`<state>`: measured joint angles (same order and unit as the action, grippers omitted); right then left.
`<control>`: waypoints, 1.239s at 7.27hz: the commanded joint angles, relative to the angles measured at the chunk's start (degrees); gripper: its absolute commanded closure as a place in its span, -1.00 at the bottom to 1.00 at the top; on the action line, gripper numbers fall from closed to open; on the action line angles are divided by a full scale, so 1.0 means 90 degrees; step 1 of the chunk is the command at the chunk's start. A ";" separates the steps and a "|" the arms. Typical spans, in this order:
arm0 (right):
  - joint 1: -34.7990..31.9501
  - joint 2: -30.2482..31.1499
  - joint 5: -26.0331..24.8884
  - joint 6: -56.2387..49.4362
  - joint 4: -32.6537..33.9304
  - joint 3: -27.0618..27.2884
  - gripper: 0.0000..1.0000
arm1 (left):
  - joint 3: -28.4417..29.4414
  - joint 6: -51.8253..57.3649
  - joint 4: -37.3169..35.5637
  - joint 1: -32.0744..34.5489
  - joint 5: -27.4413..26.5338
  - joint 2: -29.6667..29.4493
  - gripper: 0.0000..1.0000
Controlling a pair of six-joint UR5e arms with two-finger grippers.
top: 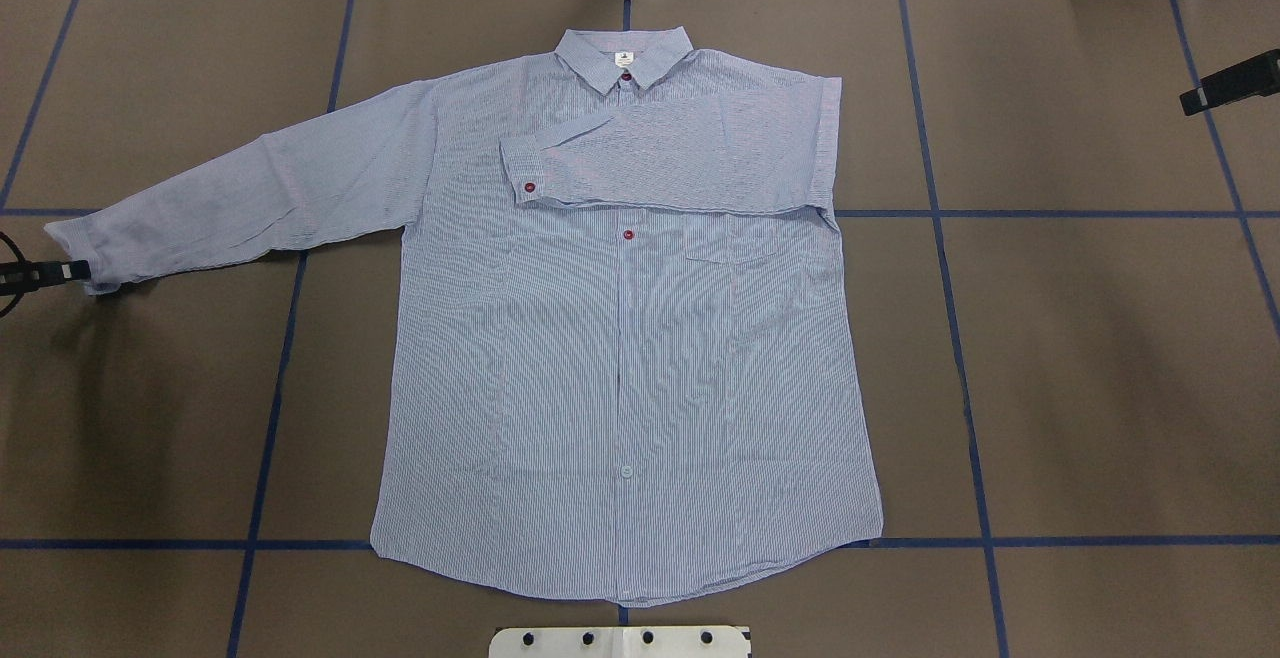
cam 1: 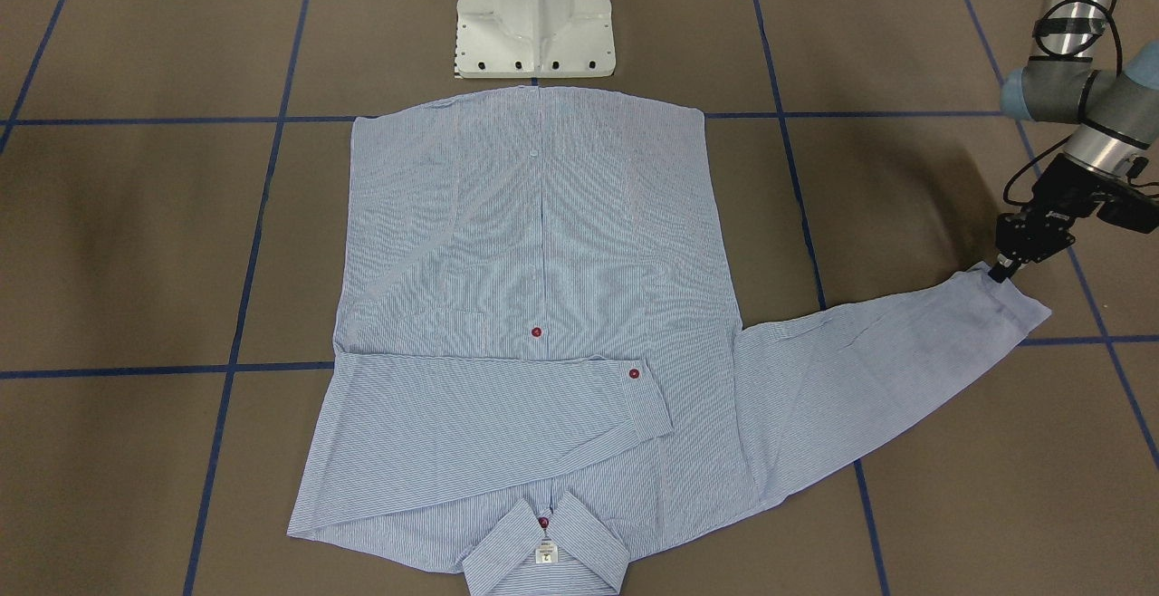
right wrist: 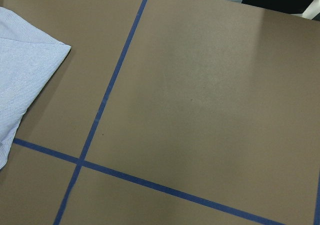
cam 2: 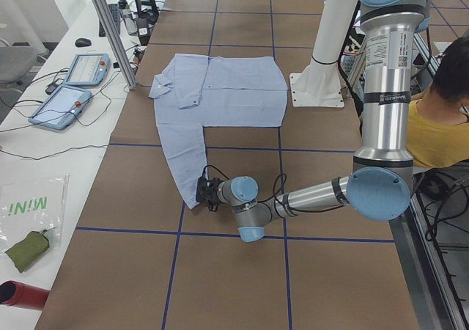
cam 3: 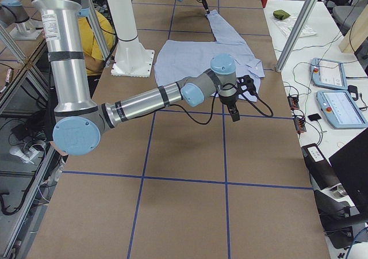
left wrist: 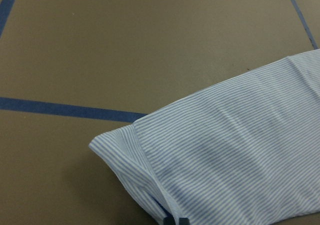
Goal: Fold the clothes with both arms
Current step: 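Grasp the cuff of the sleeve nearest the left gripper, then lift and carry the sleeve across the shirt front with the left gripper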
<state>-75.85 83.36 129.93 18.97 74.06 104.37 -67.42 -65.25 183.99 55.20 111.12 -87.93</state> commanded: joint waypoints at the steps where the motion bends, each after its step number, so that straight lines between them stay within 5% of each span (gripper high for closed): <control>1: -0.0010 0.0045 -0.0003 0.0001 0.0004 0.0025 -1.00 | -0.0767 0.0894 0.0026 0.0038 -0.0062 0.0073 1.00; 5: -0.0010 0.0084 0.0006 0.0031 0.0004 0.0054 -1.00 | -0.1288 0.2162 0.0290 -0.0001 -0.0424 -0.1172 1.00; 7: -0.0010 0.0084 -0.0003 0.0031 0.0004 0.0054 -1.00 | -0.1433 0.1804 -0.0699 -0.0020 0.0442 -0.2284 1.00; 9: -0.0010 0.0084 -0.0003 0.0031 0.0004 0.0054 -1.00 | -0.1971 0.1147 -0.2039 -0.0505 0.0262 -0.2999 1.00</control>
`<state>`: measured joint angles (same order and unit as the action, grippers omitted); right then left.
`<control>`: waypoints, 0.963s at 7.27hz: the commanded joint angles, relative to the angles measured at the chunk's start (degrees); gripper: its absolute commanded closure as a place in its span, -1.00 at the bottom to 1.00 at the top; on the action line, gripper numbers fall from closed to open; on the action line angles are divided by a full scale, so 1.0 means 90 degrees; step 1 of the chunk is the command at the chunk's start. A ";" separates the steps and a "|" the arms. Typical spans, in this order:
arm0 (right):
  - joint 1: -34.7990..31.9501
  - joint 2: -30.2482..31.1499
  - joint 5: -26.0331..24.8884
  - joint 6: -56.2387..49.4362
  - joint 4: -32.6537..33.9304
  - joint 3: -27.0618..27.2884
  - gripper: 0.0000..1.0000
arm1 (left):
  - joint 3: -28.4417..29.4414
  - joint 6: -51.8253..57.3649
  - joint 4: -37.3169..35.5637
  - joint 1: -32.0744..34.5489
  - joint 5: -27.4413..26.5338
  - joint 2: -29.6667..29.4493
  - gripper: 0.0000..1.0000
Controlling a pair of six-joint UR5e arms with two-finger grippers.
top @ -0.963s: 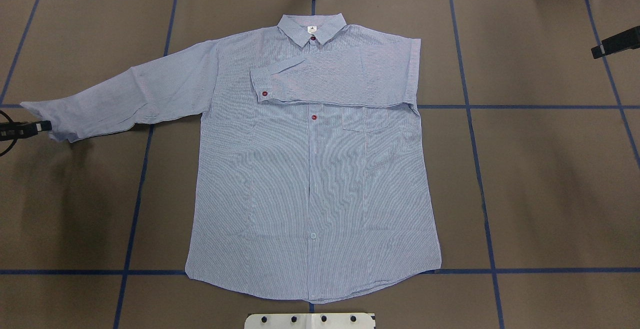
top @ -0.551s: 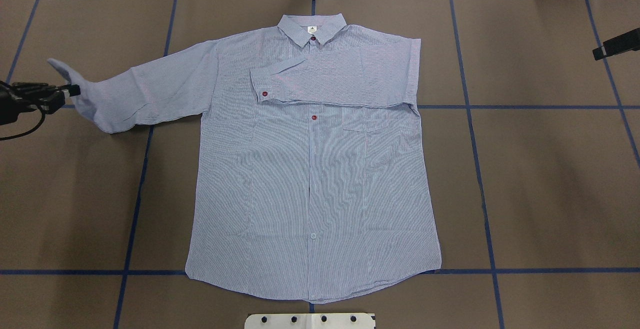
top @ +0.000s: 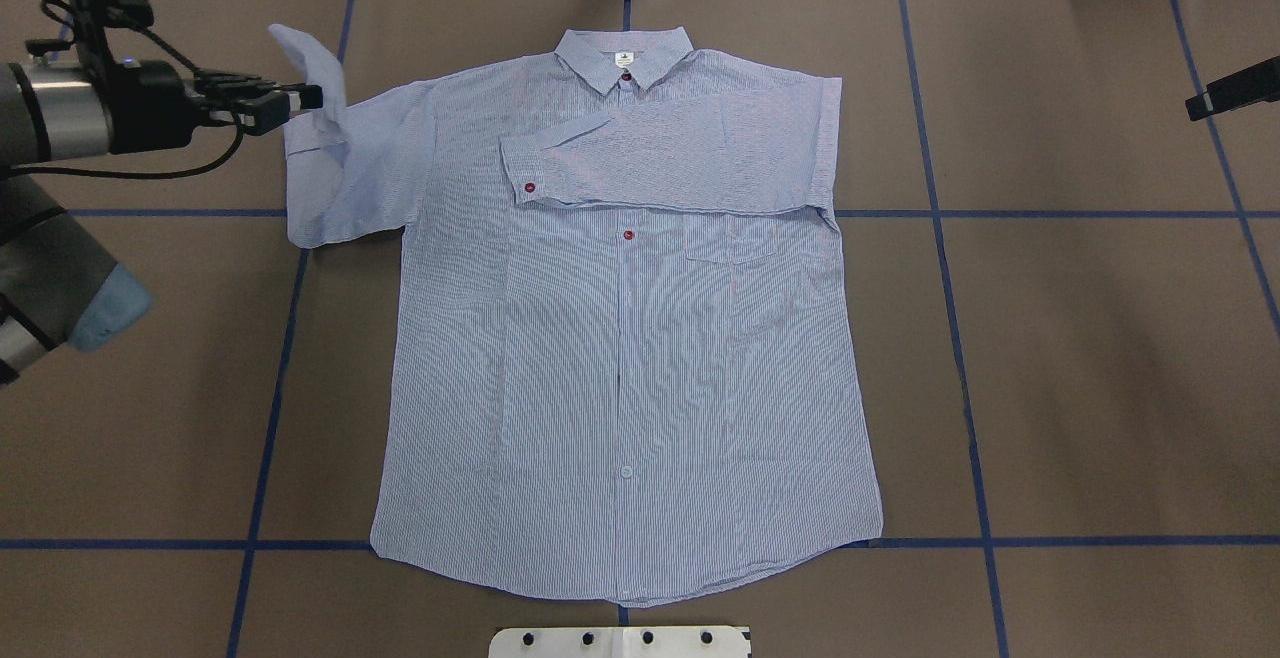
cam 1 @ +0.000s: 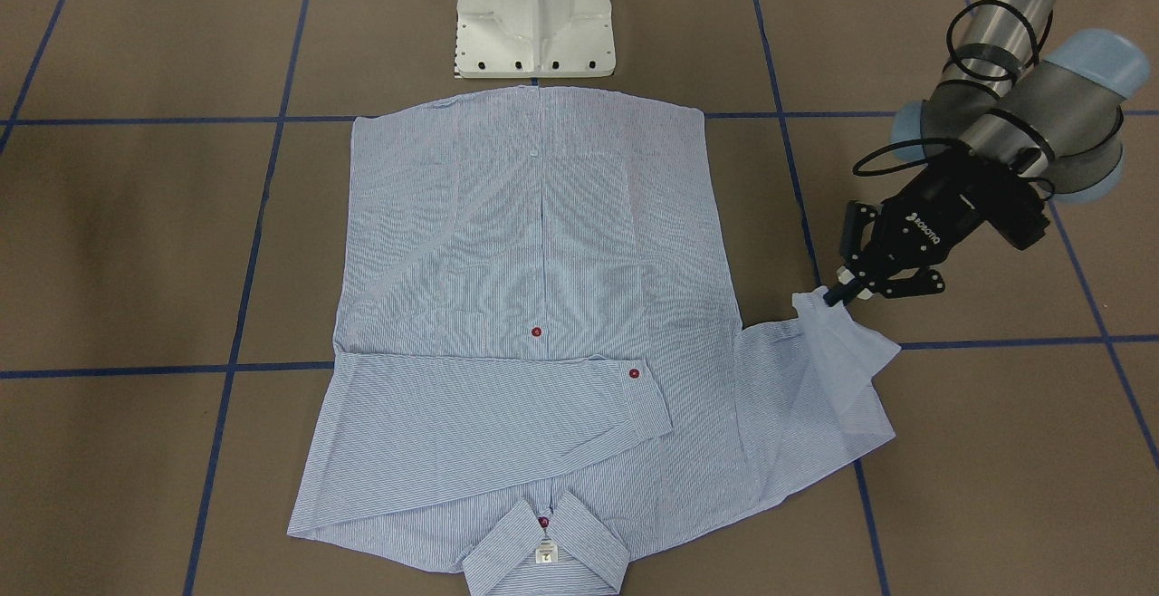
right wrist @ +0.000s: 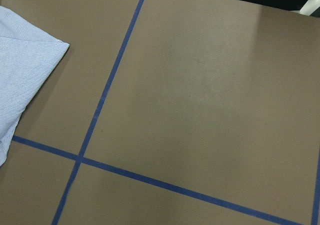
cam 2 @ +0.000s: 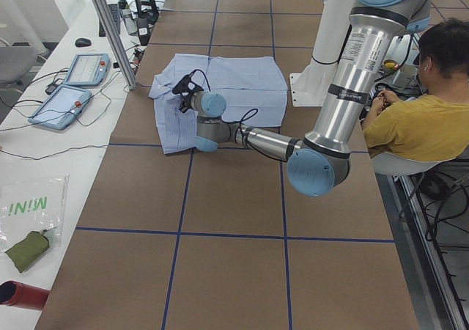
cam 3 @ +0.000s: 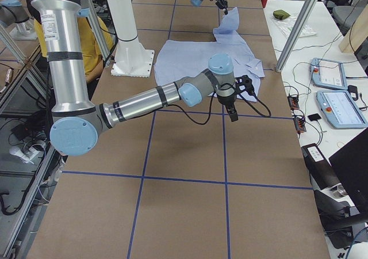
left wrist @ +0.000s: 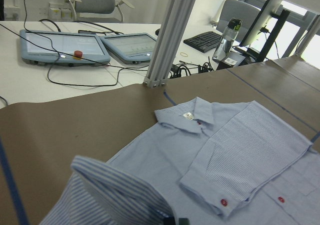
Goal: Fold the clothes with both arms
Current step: 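Lift and carry the sleeve across the shirt front with the left gripper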
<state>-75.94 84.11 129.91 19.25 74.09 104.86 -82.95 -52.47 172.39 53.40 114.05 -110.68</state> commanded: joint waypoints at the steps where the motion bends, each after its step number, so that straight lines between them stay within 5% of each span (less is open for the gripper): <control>1: 0.0000 0.0000 0.0000 0.0000 0.0000 0.0000 -1.00 | -0.0246 -0.0399 -0.1355 -0.0656 -0.0549 -0.0997 1.00; 4: 0.0000 0.0000 -0.0020 0.0000 0.0000 -0.0010 -1.00 | -0.0217 -0.0819 -0.3203 -0.1604 -0.1916 -0.2192 1.00; 7: 0.0000 -0.0010 -0.0020 0.0000 0.0000 -0.0020 -1.00 | 0.0132 -0.0898 -0.3353 -0.2590 -0.3372 -0.2359 1.00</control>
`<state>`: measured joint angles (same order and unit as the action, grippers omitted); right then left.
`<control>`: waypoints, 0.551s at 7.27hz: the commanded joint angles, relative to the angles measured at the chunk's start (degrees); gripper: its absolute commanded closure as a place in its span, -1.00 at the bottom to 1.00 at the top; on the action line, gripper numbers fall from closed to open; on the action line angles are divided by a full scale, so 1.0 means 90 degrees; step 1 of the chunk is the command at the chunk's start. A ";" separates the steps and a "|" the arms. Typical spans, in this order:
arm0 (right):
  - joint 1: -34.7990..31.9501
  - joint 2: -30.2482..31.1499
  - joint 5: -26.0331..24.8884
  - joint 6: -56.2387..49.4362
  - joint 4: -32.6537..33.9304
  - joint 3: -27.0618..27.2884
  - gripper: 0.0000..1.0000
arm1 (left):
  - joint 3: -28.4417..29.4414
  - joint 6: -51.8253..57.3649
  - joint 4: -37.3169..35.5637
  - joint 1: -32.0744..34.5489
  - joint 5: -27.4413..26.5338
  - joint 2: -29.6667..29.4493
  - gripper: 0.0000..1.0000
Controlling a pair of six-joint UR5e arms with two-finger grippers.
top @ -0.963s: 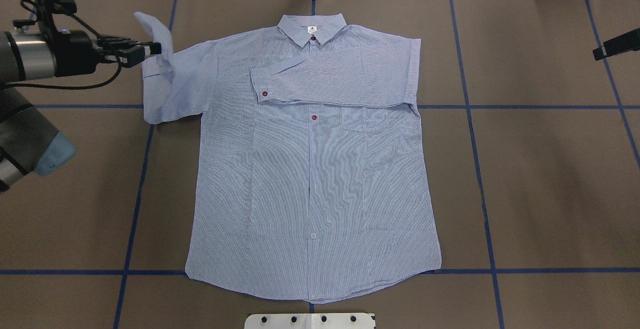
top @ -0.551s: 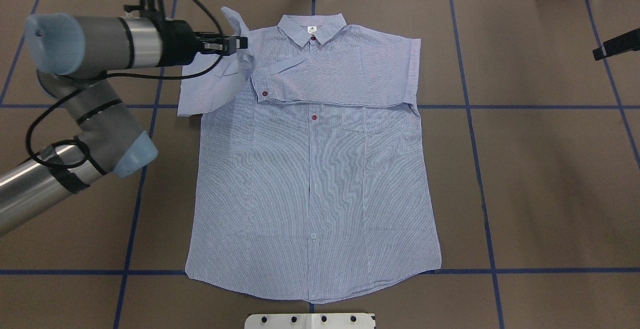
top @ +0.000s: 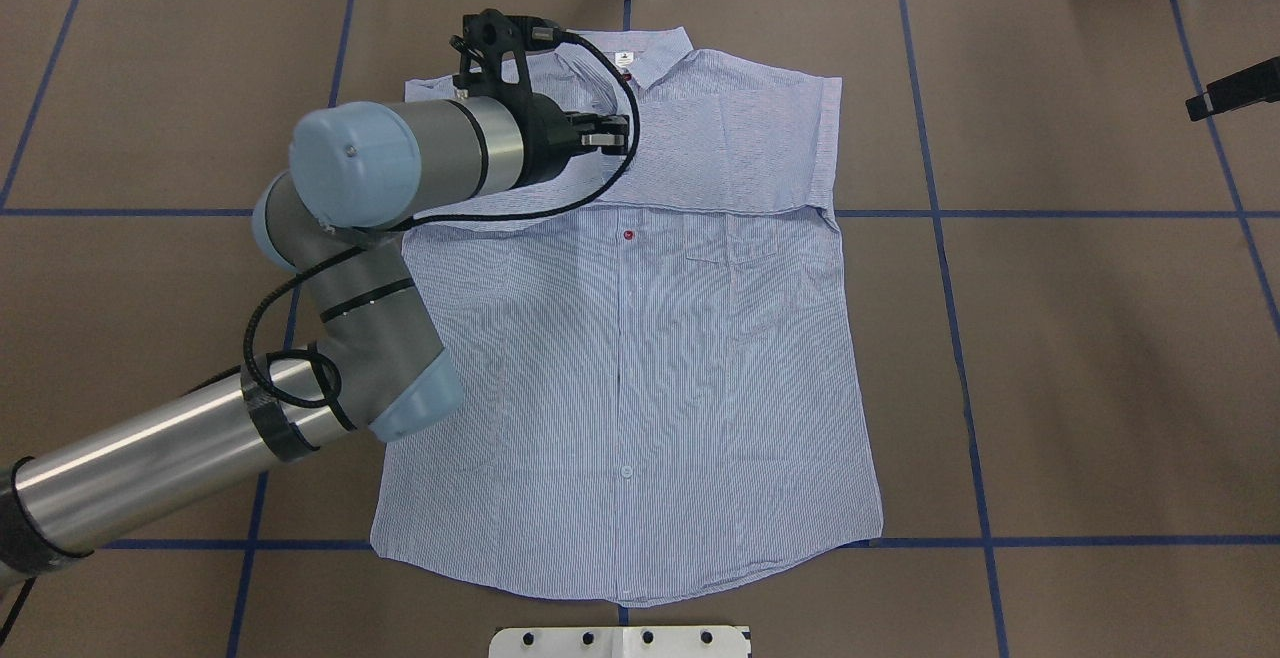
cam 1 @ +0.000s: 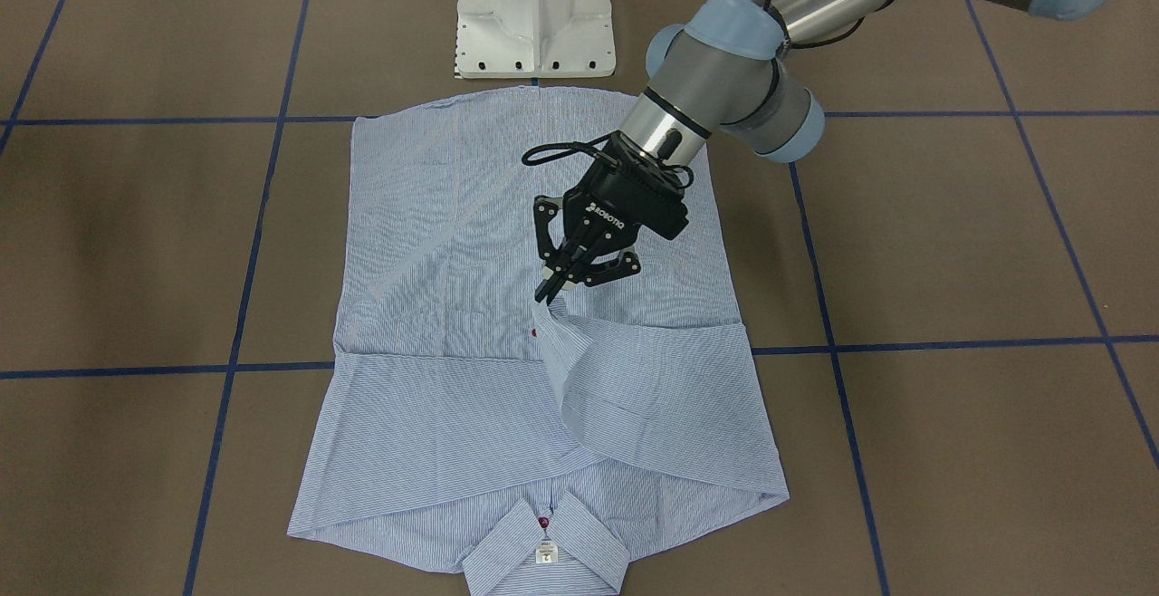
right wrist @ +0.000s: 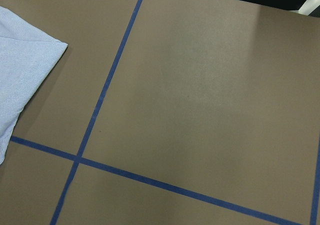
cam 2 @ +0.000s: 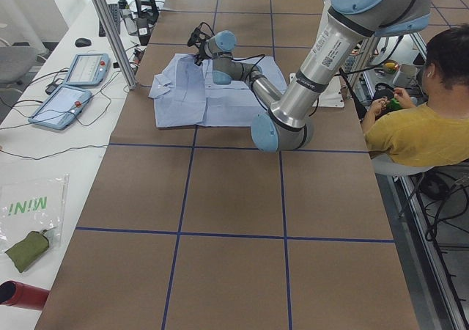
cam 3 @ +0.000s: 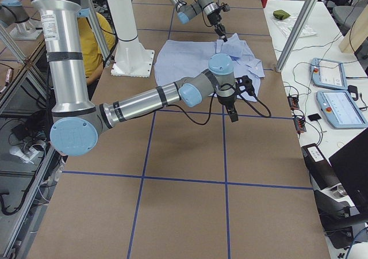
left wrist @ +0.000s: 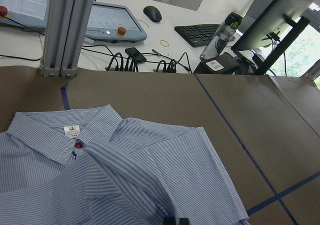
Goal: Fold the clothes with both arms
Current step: 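Lift and carry the sleeve across the shirt front with the left gripper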
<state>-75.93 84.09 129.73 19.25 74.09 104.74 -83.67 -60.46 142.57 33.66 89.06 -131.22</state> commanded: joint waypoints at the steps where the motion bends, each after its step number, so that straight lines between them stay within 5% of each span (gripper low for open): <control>1: 0.0000 -0.0008 -0.0010 0.0000 0.0000 -0.0017 -1.00 | 0.0582 -0.0001 -0.0041 -0.0681 -0.0965 -0.0224 1.00; 4: 0.0000 -0.0008 -0.0010 0.0000 0.0000 -0.0017 -1.00 | 0.1804 0.0018 -0.0041 -0.1074 -0.1448 -0.1015 1.00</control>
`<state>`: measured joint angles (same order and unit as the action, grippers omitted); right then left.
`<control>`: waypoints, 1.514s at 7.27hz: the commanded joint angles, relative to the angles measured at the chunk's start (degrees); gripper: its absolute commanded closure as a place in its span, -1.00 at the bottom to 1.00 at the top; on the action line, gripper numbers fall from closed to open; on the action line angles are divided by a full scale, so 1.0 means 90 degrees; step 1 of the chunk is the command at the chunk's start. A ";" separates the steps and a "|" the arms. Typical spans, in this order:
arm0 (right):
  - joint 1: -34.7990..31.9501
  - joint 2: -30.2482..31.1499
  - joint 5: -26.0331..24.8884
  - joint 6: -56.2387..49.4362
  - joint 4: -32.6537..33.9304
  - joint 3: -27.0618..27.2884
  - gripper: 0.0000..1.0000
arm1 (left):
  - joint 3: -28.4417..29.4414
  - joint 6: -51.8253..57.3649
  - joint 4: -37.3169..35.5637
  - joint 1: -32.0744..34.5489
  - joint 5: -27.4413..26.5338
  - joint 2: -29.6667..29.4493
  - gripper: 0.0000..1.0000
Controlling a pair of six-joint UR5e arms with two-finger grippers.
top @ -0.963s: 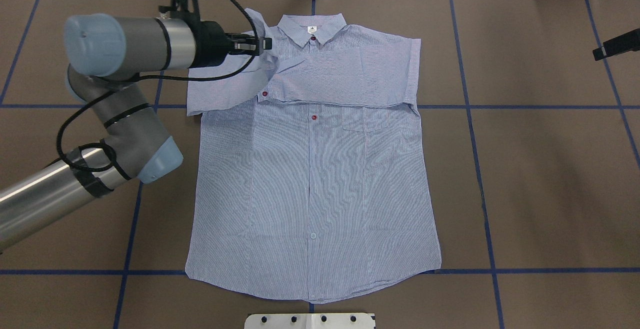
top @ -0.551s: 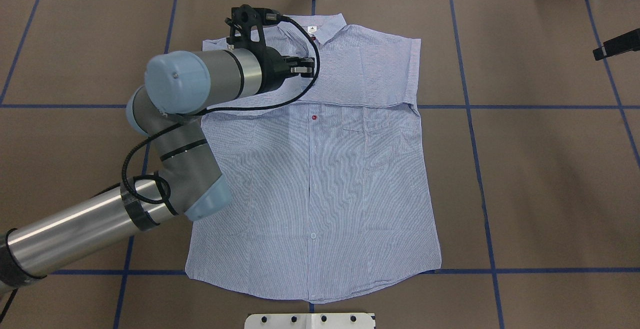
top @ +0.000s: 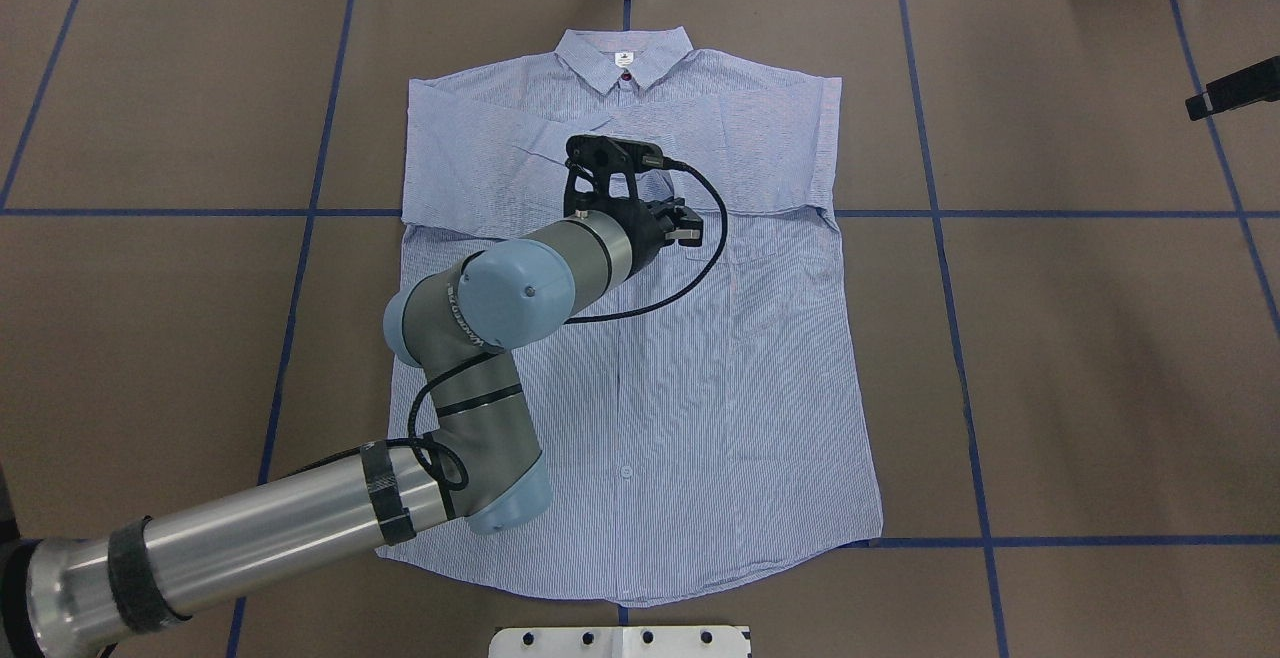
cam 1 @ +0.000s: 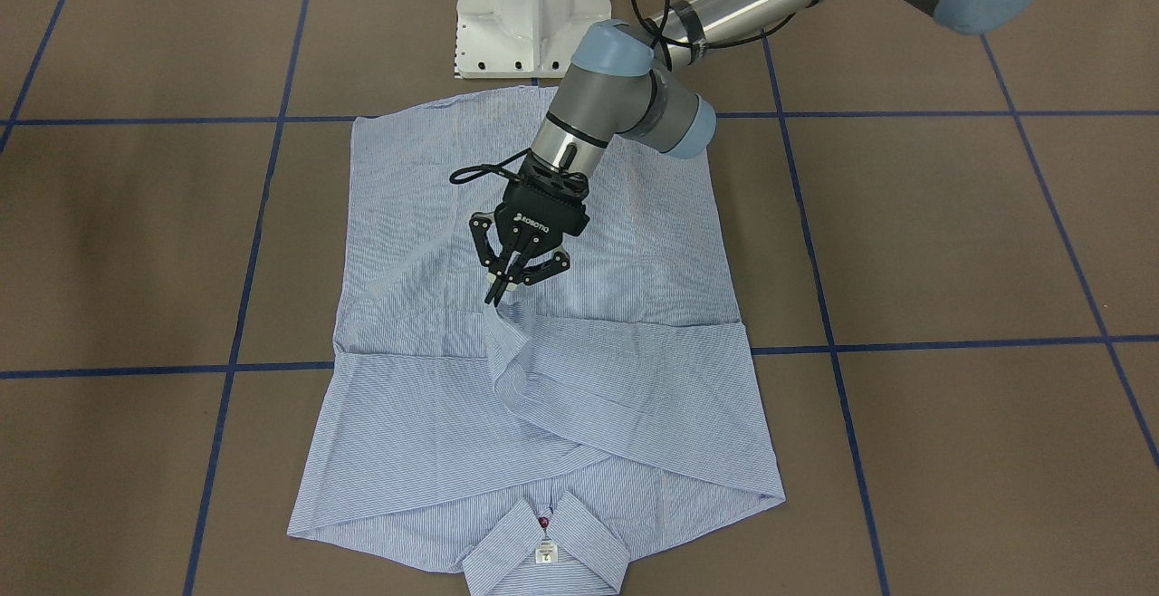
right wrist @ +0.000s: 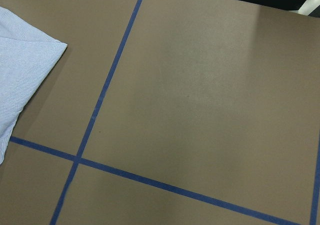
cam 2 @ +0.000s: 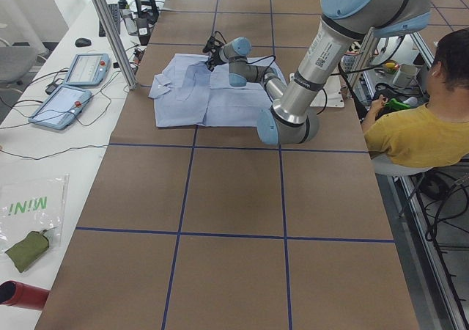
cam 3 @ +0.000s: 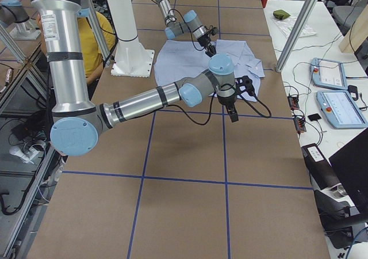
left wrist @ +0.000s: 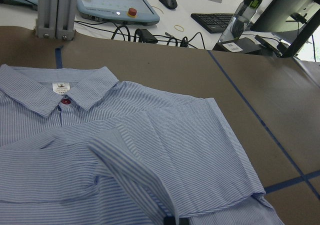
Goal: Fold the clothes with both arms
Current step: 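Lay the sleeve on the shirt and open the left gripper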
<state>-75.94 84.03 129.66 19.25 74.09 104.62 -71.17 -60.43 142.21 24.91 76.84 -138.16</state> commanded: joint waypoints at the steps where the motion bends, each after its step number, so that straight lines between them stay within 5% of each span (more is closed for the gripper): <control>1: 0.0000 0.0009 -0.0003 0.0000 0.0000 0.0016 -1.00 | 0.0620 0.0102 -0.0068 -0.0179 -0.0080 -0.0487 1.00; 2: 0.0000 0.0009 -0.0003 0.0000 0.0000 0.0007 -1.00 | 0.0748 0.0461 -0.0107 -0.0200 -0.0071 -0.0654 -0.34; 3: 0.0010 0.0009 -0.0003 0.0000 0.0000 -0.0003 -1.00 | 0.0691 0.0406 -0.0050 -0.0306 -0.0013 -0.0684 -0.99; 5: 0.0010 0.0009 -0.0003 0.0000 0.0000 0.0026 -1.00 | 0.0642 0.0366 -0.0039 -0.0405 0.0017 -0.0753 -1.00; 7: 0.0117 -0.0001 0.0056 0.0078 0.0010 0.0026 -1.00 | 0.0059 0.0784 -0.0146 -0.0337 0.0939 -0.0453 -1.00; 9: 0.0864 -0.0001 -0.0196 0.1924 -0.0019 0.0588 -1.00 | -0.1226 0.0806 -0.1350 -0.0142 0.1266 0.0279 -1.00; 11: 0.2258 0.0310 -0.1257 0.3722 -0.0010 0.1671 -1.00 | -0.3119 0.0816 -0.2505 -0.0131 0.1287 0.1428 -1.00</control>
<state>-63.23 85.15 123.91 42.65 73.95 113.94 -89.43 -53.20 125.76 23.58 88.03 -131.38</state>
